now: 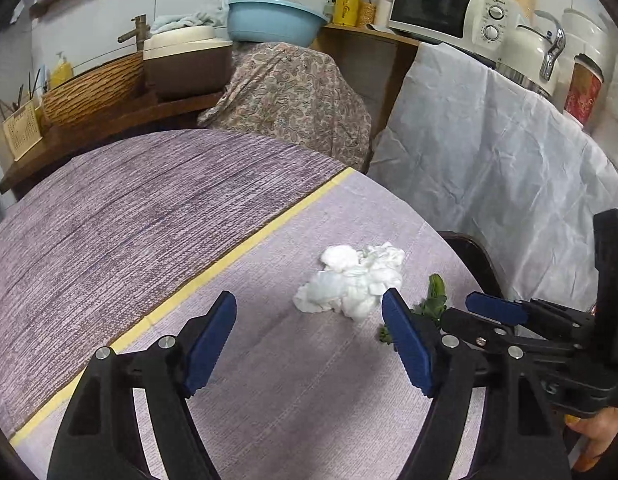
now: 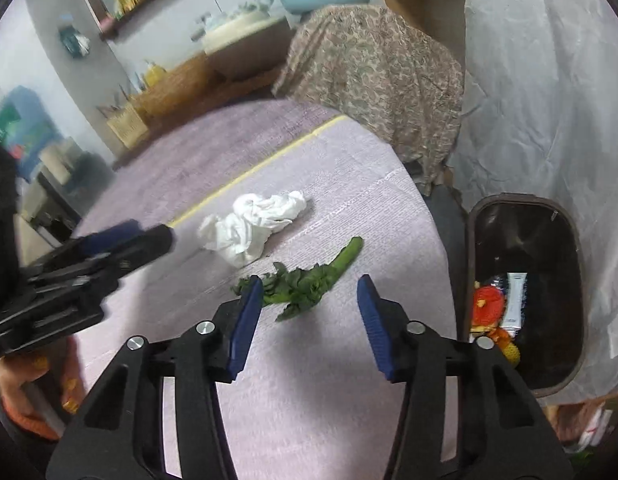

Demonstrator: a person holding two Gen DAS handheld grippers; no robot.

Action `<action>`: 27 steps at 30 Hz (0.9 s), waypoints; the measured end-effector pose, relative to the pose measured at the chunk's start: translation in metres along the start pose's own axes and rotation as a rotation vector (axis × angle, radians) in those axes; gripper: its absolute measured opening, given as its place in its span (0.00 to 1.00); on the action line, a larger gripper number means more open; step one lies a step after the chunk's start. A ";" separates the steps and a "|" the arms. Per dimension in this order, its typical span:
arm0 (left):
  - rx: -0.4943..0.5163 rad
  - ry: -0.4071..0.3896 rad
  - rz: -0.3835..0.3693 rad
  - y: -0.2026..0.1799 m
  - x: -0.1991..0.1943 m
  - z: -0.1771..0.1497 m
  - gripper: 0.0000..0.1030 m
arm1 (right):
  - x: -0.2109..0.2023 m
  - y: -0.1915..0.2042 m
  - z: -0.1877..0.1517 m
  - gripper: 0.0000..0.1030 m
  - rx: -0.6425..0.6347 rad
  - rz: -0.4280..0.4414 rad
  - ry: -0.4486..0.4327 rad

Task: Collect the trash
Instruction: 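Move both tools back over the table, then grasp the green vegetable scraps with the right tool while the left tool grasps the white tissue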

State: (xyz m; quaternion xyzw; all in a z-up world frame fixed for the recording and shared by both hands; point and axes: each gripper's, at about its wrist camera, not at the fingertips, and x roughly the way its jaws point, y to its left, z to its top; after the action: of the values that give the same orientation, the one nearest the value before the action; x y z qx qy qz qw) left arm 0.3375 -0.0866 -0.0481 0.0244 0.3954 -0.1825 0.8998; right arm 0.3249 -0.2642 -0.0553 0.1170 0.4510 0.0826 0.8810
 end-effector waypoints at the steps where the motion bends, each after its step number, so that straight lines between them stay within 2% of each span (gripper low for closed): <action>1: 0.003 -0.001 0.002 0.001 -0.001 -0.001 0.72 | 0.004 0.002 0.000 0.41 0.011 -0.024 0.012; 2: 0.004 -0.003 0.002 0.001 -0.002 -0.001 0.72 | 0.006 0.003 0.001 0.37 0.022 -0.017 0.014; 4: 0.000 -0.003 0.000 0.002 -0.002 -0.002 0.72 | 0.011 0.009 0.002 0.35 0.022 -0.029 0.025; 7: -0.005 0.000 0.000 0.007 -0.001 -0.003 0.72 | 0.020 0.012 0.003 0.25 0.035 -0.046 0.042; 9: -0.007 0.009 -0.003 0.010 0.001 -0.004 0.72 | 0.022 0.010 0.004 0.15 0.037 -0.059 0.037; 12: -0.003 0.014 -0.002 0.010 0.002 -0.006 0.72 | 0.023 0.004 0.006 0.07 0.047 -0.045 0.034; 17: 0.001 0.027 -0.018 0.005 0.007 -0.008 0.72 | 0.010 -0.005 0.005 0.05 0.057 0.015 -0.017; 24: 0.091 0.060 -0.032 -0.025 0.023 -0.003 0.73 | -0.039 -0.005 -0.001 0.05 -0.037 -0.013 -0.152; 27: 0.120 0.070 -0.033 -0.038 0.034 0.002 0.73 | -0.056 -0.011 -0.004 0.05 -0.038 -0.014 -0.177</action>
State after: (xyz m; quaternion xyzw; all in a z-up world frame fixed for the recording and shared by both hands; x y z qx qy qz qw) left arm 0.3466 -0.1330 -0.0670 0.0783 0.4152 -0.2196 0.8793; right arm 0.2897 -0.2887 -0.0169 0.1040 0.3705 0.0743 0.9200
